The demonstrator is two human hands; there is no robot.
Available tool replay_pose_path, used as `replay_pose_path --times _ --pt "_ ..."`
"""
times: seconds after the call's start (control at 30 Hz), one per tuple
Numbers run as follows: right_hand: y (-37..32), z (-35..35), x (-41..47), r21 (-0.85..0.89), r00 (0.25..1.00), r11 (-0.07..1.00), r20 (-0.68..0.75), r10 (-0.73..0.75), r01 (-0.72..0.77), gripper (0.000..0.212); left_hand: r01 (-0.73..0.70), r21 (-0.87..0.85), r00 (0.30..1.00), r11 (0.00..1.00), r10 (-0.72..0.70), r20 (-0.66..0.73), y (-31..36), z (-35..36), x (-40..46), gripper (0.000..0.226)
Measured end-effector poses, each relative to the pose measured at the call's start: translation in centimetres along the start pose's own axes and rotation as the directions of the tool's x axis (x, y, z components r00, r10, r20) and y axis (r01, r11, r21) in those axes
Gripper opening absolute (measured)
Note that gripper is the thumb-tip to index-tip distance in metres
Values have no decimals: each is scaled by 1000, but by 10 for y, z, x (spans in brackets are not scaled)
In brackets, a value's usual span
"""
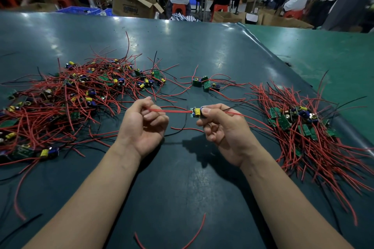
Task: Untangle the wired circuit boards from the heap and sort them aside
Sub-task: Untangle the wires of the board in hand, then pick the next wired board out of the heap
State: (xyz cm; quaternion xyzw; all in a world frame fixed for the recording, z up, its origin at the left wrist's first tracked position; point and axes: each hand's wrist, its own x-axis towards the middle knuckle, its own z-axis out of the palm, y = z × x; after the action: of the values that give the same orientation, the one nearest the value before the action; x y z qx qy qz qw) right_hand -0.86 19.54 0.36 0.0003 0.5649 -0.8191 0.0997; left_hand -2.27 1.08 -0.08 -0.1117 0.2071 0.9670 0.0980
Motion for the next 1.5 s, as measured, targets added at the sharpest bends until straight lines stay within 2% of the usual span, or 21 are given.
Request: replay_pose_path --times 0.1,0.2,0.3,0.37,0.43,0.57,0.63,0.7,0.8,0.87,0.97,1.07,1.13,1.17,1.23,1.3,1.33,1.4,1.43,1.5 --pt "1 1 -1 -8 1000 1000 27 6 -5 4 40 -7 999 999 -40 21 1 -2 0 39" --pt "1 2 -1 58 1000 998 -14 -3 4 4 -83 37 996 996 84 -22 0 1 2 32" --pt "4 5 -2 120 997 991 -54 -54 60 5 -106 215 994 971 100 38 -10 4 2 60" --pt "6 8 -3 103 996 991 -47 -80 85 5 -111 397 994 911 93 65 -21 5 2 68" --pt "6 10 -3 80 994 991 -49 -99 102 5 -140 532 990 835 110 89 -31 7 -1 55" --pt "5 8 -3 51 989 989 -64 -132 136 7 -191 602 982 775 146 123 -39 8 -3 18" --pt "6 7 -4 -22 988 989 -48 -147 146 8 -220 615 975 757 187 118 -40 8 -3 14" --pt "8 8 -5 -101 988 983 -16 -154 151 9 -236 621 970 747 216 108 -40 8 -3 22" --pt "10 12 -5 -135 987 978 -2 -163 161 10 -268 637 956 723 282 82 -36 8 -2 22" --pt "9 13 -5 -119 985 979 -30 -168 163 11 -285 562 941 776 339 10 -26 7 1 12" --pt "4 10 -5 -97 974 979 -121 -191 180 14 -296 367 927 882 358 -112 -6 2 6 15" --pt "-6 5 -4 -8 919 961 -291 -266 276 15 -346 221 909 912 384 -159 7 -3 8 17" --pt "-15 -3 -2 117 848 909 -424 -319 400 3 -348 275 905 896 398 -153 5 -3 8 17" --pt "-20 -7 -2 198 810 869 -497 -311 454 10 -337 328 906 883 398 -142 1 -3 8 18" --pt "-25 -16 -3 381 772 767 -596 -223 516 18 -321 414 910 852 399 -114 -4 -3 7 19" --pt "-27 -22 -4 512 769 684 -629 -114 520 11 -324 451 909 832 405 -95 -6 -3 6 21" --pt "-26 -24 -4 537 772 675 -631 -77 506 7 -332 465 904 820 418 -92 -7 -3 6 22" --pt "-22 -24 -3 526 781 710 -622 -54 468 10 -371 554 868 745 491 -80 -9 -3 8 22" --pt "-20 -23 -2 503 787 739 -613 -61 449 16 -394 646 835 654 548 -46 -11 -3 10 20" --pt "-17 -20 0 442 806 806 -588 -71 393 23 -423 838 767 345 629 129 -20 -5 9 14"
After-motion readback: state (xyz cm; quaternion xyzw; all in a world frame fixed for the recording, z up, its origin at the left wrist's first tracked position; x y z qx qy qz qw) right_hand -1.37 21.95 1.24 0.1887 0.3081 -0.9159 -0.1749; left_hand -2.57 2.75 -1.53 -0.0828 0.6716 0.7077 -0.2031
